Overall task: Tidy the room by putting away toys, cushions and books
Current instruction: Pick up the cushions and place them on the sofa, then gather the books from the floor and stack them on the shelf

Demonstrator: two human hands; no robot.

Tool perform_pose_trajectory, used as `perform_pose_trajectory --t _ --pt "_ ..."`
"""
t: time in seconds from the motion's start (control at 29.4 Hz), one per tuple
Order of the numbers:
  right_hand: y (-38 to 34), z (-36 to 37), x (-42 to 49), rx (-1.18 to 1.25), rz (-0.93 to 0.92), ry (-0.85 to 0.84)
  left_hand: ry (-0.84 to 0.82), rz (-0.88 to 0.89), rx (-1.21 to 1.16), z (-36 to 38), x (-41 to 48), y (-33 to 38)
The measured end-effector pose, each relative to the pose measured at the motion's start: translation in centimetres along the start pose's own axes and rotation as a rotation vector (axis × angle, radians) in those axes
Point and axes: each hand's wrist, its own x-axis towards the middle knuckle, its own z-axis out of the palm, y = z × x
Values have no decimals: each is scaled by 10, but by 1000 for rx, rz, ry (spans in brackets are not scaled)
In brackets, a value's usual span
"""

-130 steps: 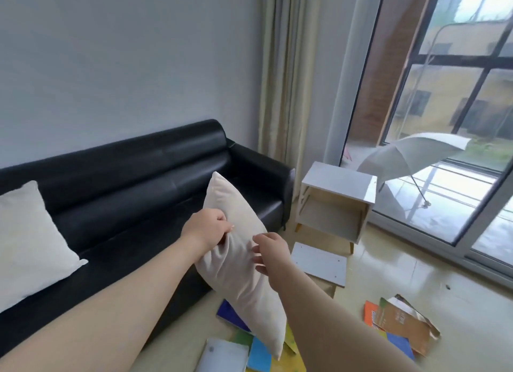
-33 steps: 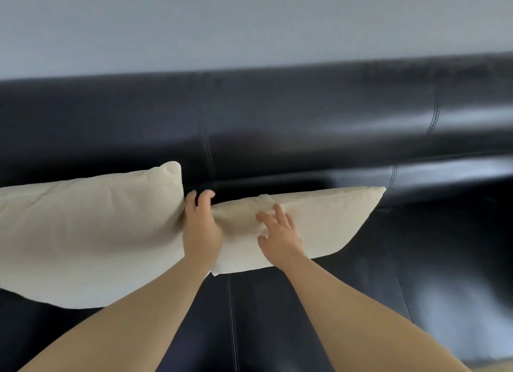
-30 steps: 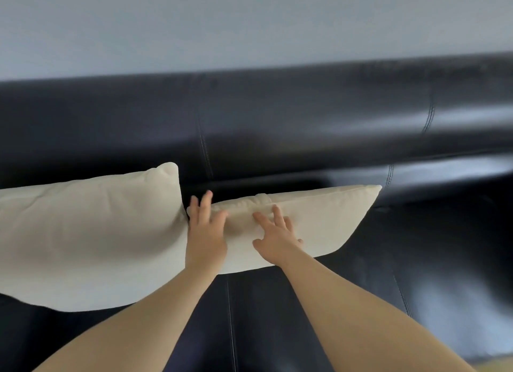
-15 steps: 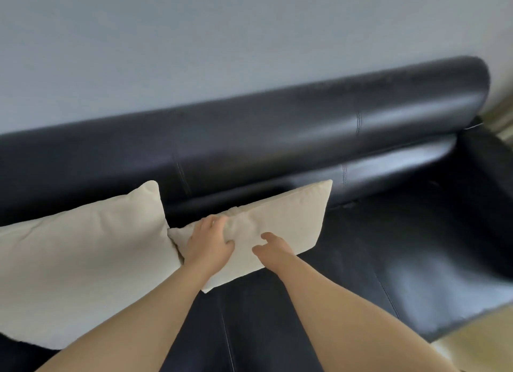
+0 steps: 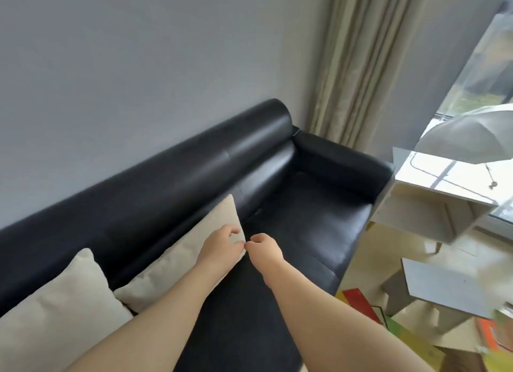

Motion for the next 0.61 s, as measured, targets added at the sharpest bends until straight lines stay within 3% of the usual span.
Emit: perform_pose_trajectory --t 0.17,0.31,0.58,0.61 --pt "36 -37 -59 217 37 216 -82 154 -1 26 -45 40" --pt "108 -96 -147 387 81 482 -281 349 13 81 -126 89" --pt "229 -136 -257 588 194 702 -481 449 44 169 -239 114" --pt "278 -141 -309 623 239 739 -570 450 77 204 -295 112"
